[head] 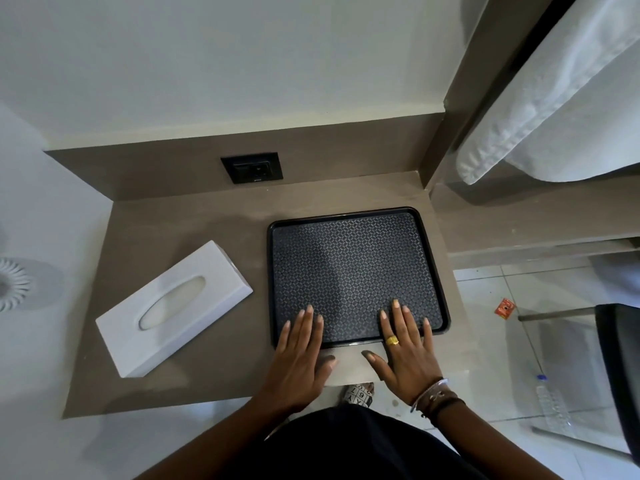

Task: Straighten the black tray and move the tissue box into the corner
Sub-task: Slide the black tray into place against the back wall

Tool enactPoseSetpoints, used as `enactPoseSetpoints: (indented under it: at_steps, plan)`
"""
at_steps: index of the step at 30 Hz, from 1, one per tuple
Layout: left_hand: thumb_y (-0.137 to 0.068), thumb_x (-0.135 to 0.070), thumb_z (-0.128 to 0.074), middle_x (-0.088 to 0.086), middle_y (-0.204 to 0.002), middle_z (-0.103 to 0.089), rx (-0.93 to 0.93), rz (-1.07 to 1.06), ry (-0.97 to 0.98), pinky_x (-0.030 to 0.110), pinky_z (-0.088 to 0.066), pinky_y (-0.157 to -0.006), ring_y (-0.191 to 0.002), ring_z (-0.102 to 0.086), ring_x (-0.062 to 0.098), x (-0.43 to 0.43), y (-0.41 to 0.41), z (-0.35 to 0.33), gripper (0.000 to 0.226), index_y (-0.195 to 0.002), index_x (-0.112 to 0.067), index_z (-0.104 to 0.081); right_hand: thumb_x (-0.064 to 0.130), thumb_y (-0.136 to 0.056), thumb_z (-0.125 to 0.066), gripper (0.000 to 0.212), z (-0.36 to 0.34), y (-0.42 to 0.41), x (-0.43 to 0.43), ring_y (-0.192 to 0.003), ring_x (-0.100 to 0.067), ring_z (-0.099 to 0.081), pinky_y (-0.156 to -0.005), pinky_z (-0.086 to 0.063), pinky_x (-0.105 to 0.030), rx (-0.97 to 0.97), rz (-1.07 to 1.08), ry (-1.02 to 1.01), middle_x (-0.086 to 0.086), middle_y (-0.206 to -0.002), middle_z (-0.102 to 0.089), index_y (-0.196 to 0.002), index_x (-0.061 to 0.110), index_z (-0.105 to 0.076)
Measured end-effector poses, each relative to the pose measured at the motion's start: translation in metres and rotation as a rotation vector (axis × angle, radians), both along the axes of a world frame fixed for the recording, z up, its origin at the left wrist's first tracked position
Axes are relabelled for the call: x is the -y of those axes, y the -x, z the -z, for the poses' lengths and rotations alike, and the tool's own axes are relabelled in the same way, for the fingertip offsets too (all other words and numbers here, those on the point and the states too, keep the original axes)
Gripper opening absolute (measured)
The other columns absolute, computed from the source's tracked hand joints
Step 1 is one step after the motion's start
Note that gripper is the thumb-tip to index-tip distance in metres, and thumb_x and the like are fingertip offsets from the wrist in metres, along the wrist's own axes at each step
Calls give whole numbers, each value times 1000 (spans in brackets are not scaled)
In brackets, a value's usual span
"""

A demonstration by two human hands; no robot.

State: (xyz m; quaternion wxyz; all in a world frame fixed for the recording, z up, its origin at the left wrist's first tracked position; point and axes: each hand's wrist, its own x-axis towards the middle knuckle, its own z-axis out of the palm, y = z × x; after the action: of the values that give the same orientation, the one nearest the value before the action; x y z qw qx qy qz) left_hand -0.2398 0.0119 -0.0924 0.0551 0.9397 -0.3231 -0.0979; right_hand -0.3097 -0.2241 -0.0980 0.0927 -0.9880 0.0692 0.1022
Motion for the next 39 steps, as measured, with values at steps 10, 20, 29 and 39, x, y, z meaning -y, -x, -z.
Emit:
enactPoseSetpoints:
  at_steps: [10,20,29,39]
  plan:
    - [-97,-61,-31,17,-164,-19,-56,-40,-30,48,-16,-121,-152,-18,30,1,-12,9,78,-153,-7,-30,71,-87,-37,86,9,-26,-3,-150,-33,-23,-117,-12,-59,-5,25,-49,-13,-164,-19,-154,17,-29]
    - [-90,-66,-32,22,-157,-34,-79,-79,-53,47,-17,-118,-145,-33,38,17,-75,5,83,-148,-6,-43,71,-87,-34,84,10,-89,7,-148,-34,-25,-116,-13,-61,23,41,-10,-14,-162,-25,-152,17,-33]
    - [-94,-63,-32,18,-162,-22,-52,-101,-18,48,-11,-122,-151,-21,34,24,-106,12,79,-153,-10,-31,69,-88,-34,82,11,-123,15,-150,-34,-21,-116,-13,-62,52,60,-21,-12,-164,-19,-154,20,-28]
    - [-93,-64,-36,15,-165,-14,-38,-110,26,48,-10,-123,-154,-12,28,22,-104,7,83,-155,-8,-26,70,-87,-34,83,1,-119,12,-150,-33,-21,-118,-11,-60,87,52,-20,-13,-164,-19,-153,19,-30]
